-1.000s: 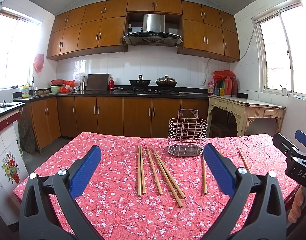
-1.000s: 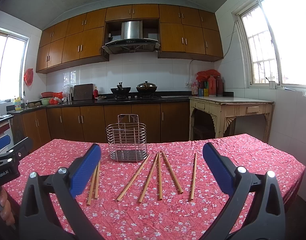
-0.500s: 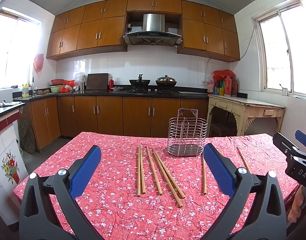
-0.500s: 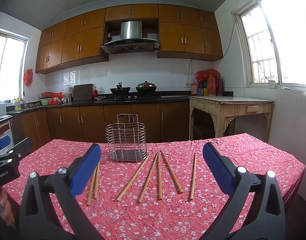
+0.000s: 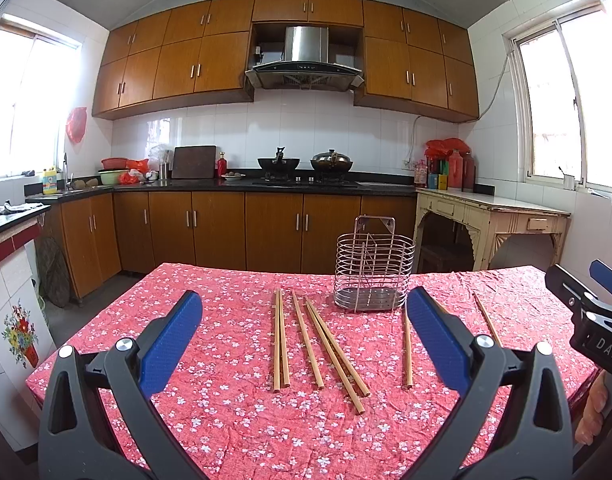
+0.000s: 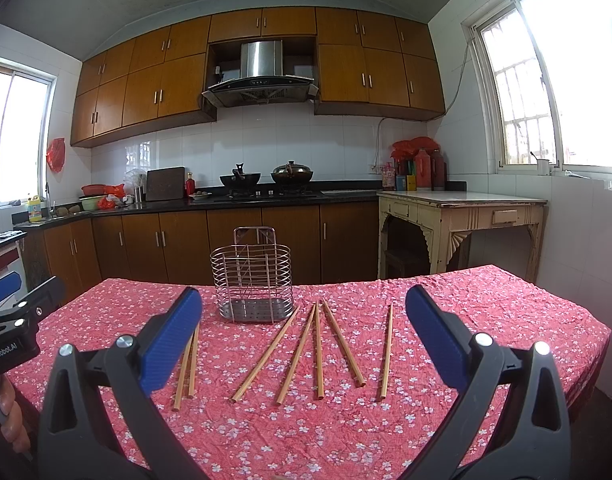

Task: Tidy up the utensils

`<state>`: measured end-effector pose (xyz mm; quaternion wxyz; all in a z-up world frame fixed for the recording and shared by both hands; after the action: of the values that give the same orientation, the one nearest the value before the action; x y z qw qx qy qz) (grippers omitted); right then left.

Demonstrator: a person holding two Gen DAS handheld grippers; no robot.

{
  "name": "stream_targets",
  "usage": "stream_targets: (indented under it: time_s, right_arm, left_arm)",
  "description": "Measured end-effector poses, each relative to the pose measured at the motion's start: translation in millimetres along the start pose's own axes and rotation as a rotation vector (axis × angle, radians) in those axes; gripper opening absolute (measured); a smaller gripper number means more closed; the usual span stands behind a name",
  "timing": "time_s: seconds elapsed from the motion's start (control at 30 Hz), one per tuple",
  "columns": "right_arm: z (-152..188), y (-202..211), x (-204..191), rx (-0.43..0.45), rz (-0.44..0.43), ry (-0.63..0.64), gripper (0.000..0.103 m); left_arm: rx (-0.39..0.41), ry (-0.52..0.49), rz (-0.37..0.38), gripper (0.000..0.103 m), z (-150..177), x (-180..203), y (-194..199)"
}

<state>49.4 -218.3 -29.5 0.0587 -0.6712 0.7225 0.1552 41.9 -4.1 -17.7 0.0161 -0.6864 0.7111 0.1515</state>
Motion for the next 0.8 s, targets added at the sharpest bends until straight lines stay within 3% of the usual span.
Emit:
stream_targets:
  time_s: [0.27,0.5,0.57,0.63,0.73,0.8]
  right_arm:
    - [3.8,-10.3,8.4,-0.026,0.018,-0.015,0.099]
    - [18.1,-67.1,72.8,-0.199,0.217,-0.143,0.098]
    - [28.0,-86.9,93.7,-0.265,0.264,-0.172,0.089]
    - [40.0,-106.2,109.3,-0.351,0.294,-0.196,0.071]
    - [66.3,-133.8,126.5,-0.506,0.29,-0.244,0.052]
    - [77.8,-140.8,126.6,-0.553,0.294,-0.243,0.045]
  left_arm:
    - [-0.03,0.019,-0.009,0.101,4.3,-0.9,-6.6]
    - [-0.203,0.087,-0.04,0.101,27.7,-17.1,-38.6]
    - [-0.246,0.109,-0.041,0.101,34.9,-21.9,-47.3]
    - [-0.287,0.132,-0.03,0.101,41.4,-28.5,-56.7]
    - [-0.365,0.179,0.007,0.101,51.8,-36.6,-75.2]
    - [-0.435,0.242,0.052,0.101,62.6,-43.9,-90.4]
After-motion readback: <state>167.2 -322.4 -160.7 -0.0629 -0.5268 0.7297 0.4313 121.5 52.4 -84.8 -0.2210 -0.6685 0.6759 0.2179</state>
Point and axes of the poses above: each gripper's, at about its wrist camera, not at the fingertips, and y roughly against the way its jaws point, x to its right, z to its underside, the point moved 4 cm from there along -y, roughly the way its jaws point, and after that the axes turned 15 degrees about -y, right-handed, at the moved point
